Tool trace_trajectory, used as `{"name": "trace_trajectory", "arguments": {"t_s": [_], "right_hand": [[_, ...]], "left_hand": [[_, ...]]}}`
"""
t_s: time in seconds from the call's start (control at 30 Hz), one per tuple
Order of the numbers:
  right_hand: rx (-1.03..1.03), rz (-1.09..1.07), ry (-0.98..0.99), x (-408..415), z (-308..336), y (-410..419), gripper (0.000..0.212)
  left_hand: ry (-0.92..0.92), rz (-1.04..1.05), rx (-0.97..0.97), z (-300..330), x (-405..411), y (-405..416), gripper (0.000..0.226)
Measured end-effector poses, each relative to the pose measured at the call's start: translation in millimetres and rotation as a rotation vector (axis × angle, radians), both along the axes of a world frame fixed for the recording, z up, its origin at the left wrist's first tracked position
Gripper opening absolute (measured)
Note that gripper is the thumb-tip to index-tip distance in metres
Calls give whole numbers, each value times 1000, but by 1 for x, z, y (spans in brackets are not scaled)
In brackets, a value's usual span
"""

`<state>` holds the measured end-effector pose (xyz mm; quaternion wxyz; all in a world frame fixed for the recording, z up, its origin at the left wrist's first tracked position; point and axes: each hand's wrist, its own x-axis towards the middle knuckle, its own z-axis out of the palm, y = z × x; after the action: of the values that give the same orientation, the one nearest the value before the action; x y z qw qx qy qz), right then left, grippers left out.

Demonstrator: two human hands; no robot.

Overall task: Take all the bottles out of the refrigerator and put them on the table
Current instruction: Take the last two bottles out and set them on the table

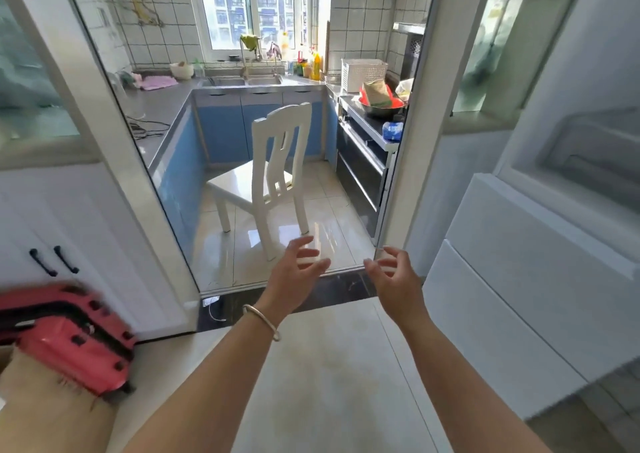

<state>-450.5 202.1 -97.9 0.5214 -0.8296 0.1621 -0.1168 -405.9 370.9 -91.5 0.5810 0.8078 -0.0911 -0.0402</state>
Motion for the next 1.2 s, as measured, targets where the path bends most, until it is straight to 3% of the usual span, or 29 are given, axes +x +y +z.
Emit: {"name": "trace_trajectory", "arguments": {"t_s": [0.3,0.6,0.87,1.2], "right_hand": [[-1,-239,13,104,7,-101,41],[85,-646,-52,180,29,-230,34],[93,-978,-213,177,51,-348,21],[96,-1078,-425,192,100,-530,13]], "left_hand": [[55,-307,-36,-6,153,-123,45],[109,-704,-62,11,279,-298,46],[134,-961,-158,24,297,-452,33],[105,-1036,-297,83,290,-643,33]]}}
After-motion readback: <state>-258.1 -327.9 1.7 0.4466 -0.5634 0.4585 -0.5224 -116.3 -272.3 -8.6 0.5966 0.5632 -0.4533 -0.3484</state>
